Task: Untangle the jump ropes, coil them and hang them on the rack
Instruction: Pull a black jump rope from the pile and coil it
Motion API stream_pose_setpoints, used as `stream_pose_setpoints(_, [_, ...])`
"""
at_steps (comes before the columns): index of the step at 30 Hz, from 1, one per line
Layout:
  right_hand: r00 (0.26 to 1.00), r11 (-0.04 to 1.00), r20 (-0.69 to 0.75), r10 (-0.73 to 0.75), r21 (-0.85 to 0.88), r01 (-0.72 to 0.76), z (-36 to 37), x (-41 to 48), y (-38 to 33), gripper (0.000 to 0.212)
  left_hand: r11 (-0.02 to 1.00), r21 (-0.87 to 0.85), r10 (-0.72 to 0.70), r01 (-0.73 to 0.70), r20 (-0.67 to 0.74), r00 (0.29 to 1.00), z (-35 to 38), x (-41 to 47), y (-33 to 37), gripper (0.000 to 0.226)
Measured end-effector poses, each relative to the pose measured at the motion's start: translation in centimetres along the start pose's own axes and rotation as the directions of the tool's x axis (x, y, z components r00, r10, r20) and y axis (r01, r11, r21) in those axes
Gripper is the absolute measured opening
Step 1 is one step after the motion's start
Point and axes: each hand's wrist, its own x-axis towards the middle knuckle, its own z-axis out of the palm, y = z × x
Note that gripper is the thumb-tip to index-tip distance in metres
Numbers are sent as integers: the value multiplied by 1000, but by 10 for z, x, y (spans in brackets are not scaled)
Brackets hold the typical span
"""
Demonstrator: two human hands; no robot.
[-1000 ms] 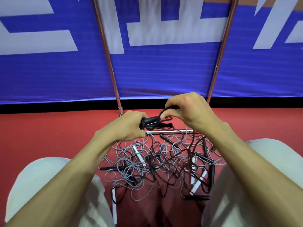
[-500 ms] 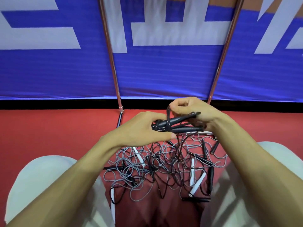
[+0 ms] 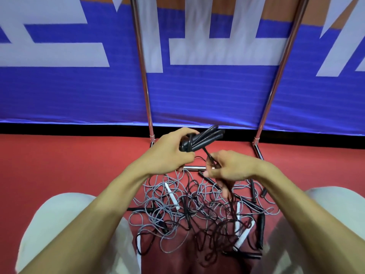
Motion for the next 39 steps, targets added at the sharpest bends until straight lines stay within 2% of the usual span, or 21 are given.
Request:
stream_pose_setpoints(4, [999,983,40,22,-185,-14,1,-5,-1,20,993,98,-58,67,-99,993,4,3,-3,22])
stream_pose_setpoints(7, [999,925,-15,-38,-378,29,-1,-7,-2,17,963,247,-48,111,-248,968,4,11,-11,23])
stream_pose_setpoints(10, [986,876,-19,-163,-462,136,-4,-12,-4,14,892,410,-72,191,-288,955,0,17,-21,25])
stream_pose_setpoints(12, [958,841,-41,-285,-490,230,-3,-15,-4,13,864,430,-162,261,-255,953,-3,19,-27,25])
stream_pose_setpoints(14, [899,789,-122,-422,-537,297,-6,-16,-3,11,852,440,-218,283,-193,957,-2,19,-32,23])
stream_pose_setpoints(18, [747,753,-337,-573,-577,317,-18,-16,3,12,840,518,-167,161,-36,985,5,18,-30,16])
stream_pose_setpoints(21, [660,821,-512,-550,-477,313,-22,-14,4,7,852,522,-116,36,122,986,10,14,-23,15])
stream_pose_setpoints(23, [588,878,-652,-478,-382,290,-25,-13,3,18,879,476,-78,-26,199,977,16,9,-18,25])
stream_pose_setpoints(25, [552,923,-742,-381,-269,275,-26,-13,0,26,915,399,-32,-62,224,974,23,4,-10,37])
stream_pose_setpoints(27, [583,955,-765,-276,-149,257,-25,-10,-1,29,935,346,3,-79,214,977,26,-1,-2,46])
stream_pose_setpoints(29, [676,957,-718,-166,48,286,-25,-7,-1,29,945,311,44,-105,197,979,25,-5,4,44])
stream_pose_setpoints(31, [794,887,-600,-97,311,343,-26,-8,1,25,961,251,71,-116,180,981,24,-8,7,35])
stream_pose_setpoints(33, [875,793,-480,-53,513,330,-26,-6,3,19,975,187,90,-122,172,981,23,-10,9,26])
stream_pose_setpoints(36, [888,721,-457,-42,601,344,-19,3,6,13,984,117,112,-132,160,981,22,-11,11,15])
stream_pose_setpoints(37, [874,733,-483,-53,576,362,-17,7,7,14,988,89,114,-128,150,982,20,-11,11,14])
stream_pose_setpoints(39, [842,793,-538,-53,490,363,-13,12,8,30,995,20,98,-101,116,988,16,-9,9,5])
